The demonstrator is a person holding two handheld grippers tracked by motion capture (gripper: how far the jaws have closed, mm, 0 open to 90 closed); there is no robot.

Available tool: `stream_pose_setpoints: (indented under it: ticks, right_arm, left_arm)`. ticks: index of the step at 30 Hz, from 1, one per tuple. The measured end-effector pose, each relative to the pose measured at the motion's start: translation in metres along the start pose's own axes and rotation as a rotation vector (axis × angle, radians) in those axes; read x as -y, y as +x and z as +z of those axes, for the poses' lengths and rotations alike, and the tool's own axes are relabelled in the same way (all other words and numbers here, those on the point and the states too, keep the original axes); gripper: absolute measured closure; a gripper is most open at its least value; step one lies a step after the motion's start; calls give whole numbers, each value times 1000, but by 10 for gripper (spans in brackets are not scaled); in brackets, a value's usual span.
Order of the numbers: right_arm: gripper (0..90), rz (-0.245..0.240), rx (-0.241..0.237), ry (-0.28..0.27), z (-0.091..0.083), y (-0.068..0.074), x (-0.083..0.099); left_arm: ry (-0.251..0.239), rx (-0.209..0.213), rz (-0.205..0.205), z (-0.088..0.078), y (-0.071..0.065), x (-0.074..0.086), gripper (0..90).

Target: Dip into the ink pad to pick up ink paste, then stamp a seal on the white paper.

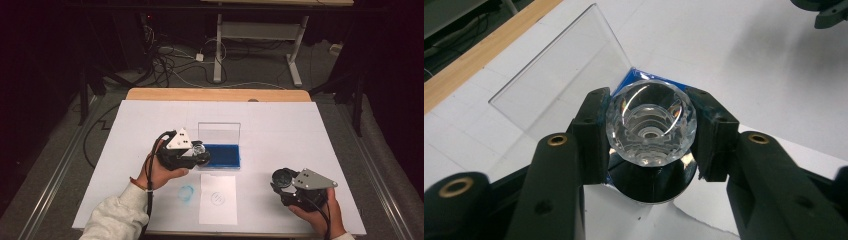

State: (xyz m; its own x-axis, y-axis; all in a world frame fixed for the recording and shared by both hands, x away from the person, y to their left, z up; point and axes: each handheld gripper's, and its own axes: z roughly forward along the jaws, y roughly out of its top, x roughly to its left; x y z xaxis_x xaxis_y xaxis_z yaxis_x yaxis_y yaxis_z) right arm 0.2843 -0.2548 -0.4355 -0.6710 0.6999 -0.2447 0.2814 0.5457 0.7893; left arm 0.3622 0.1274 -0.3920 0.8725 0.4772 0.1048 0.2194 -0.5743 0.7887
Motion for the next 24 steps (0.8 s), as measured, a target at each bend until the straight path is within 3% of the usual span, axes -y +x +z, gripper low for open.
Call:
stream_pose_setpoints:
  ticks: [24]
  right_arm:
    - [384,-14,-9,5,2,3,-2]
  left_arm:
    - [-9,12,-6,-23,-4,9,548]
